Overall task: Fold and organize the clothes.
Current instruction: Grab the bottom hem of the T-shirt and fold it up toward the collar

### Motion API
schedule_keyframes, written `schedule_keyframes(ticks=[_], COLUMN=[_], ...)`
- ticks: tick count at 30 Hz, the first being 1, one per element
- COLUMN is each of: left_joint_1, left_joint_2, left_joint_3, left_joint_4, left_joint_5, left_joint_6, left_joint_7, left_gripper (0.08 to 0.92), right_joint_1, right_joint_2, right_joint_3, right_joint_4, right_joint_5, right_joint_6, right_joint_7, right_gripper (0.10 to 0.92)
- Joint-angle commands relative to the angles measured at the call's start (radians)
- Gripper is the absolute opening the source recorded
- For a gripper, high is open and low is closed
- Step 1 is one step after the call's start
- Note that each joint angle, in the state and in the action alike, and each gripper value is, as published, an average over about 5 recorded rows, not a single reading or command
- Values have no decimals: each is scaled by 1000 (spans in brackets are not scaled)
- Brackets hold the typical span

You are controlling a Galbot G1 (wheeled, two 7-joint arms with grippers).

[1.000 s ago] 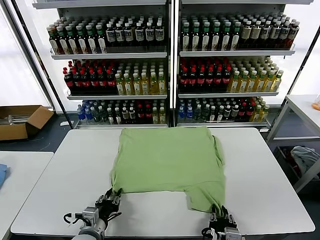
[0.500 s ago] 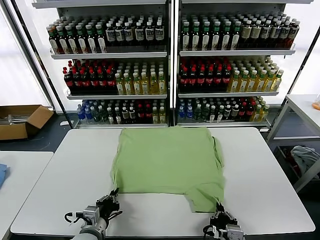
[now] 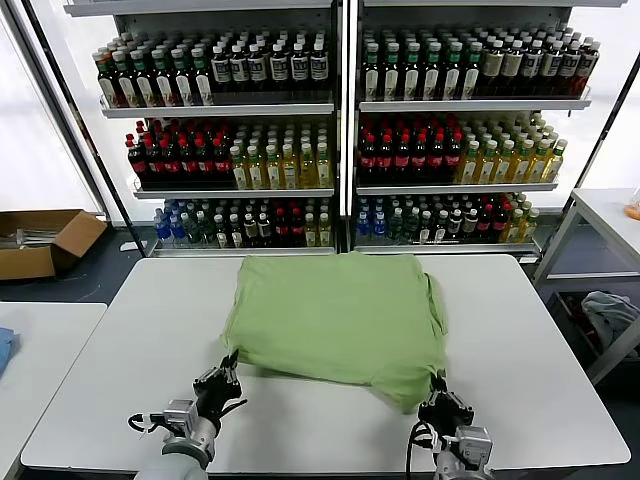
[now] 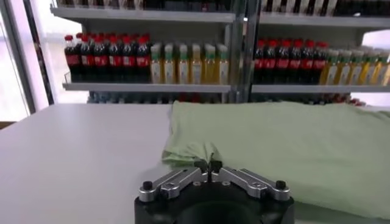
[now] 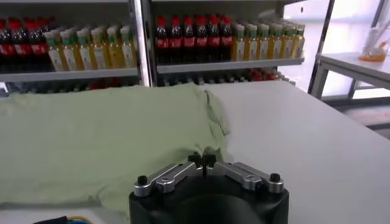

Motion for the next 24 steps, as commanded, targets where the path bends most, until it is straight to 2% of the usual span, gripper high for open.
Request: schedule_keyframes(ticks=[1, 10, 24], left_joint_1=[-64, -190, -314], left_joint_2=[2, 23, 55], left_joint_3=[1, 9, 40], left_joint_4=[44, 137, 273], left_joint_5=[-47, -105, -146], left_joint_6=[-55, -57, -32], left_joint_7=[-4, -22, -31], left_gripper=[86, 86, 86], right_joint_1=[97, 328, 583], right_joint_2=[5, -10, -12], right_joint_3=[2, -4, -60], right_joint_4=[-42, -195, -419], right_joint_5=[-6, 2, 32], right_joint_6=[9, -10, -44], right_joint_7=[-19, -19, -34], right_gripper=[106, 106, 106])
